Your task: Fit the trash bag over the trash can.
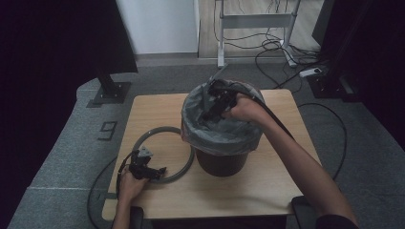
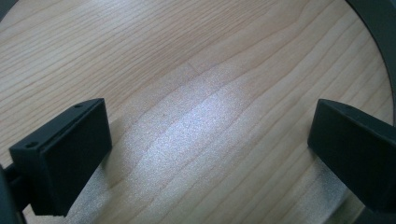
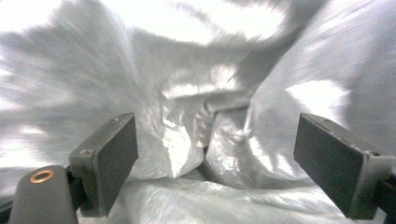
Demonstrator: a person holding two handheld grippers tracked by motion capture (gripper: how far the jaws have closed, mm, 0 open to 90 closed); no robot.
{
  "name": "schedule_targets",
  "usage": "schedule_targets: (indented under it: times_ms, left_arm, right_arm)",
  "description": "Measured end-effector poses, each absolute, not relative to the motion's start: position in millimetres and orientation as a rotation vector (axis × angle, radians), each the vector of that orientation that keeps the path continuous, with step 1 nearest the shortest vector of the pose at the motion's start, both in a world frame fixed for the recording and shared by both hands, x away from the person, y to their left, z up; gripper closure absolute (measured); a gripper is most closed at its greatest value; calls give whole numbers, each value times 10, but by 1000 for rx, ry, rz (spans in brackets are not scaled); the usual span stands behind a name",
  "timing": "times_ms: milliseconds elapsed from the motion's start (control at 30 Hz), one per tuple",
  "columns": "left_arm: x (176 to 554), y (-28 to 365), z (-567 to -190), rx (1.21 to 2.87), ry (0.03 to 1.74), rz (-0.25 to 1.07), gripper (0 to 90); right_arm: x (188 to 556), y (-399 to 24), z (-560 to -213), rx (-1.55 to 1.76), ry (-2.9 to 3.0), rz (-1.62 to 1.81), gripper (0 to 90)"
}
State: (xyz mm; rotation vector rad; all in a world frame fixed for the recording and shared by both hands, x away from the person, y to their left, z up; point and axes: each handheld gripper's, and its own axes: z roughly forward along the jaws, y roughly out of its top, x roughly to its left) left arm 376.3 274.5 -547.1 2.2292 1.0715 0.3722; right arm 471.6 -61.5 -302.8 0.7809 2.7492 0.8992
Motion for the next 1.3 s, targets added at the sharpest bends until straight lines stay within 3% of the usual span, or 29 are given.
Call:
schedule_targets:
  times_ms: [167, 500, 700, 767, 1100, 1300]
  left_arm:
    - [3763, 2745, -5471, 2229, 1071, 371, 0]
    - [3762, 2741, -5471, 2232, 1068, 371, 0]
    - [3762, 2739, -5470, 2232, 1067, 371, 0]
    - [3762, 2739, -5470, 2232, 1068, 371, 0]
    - [3762, 2737, -5470, 2231, 1071, 372, 0]
    - [3763, 2734, -5470, 2230, 1074, 373, 0]
  right_arm:
    - [4845, -798, -2918, 882, 2654, 904, 135]
    - [5145, -654, -3629, 871, 2684, 655, 131]
    - [5132, -616, -3718, 811, 2743, 590, 66]
    - [5098, -625, -3651, 818, 2717, 619, 138]
    - [4829, -825, -3079, 756, 2680, 899, 134]
    - [4733, -969, -2921, 723, 2673, 904, 133]
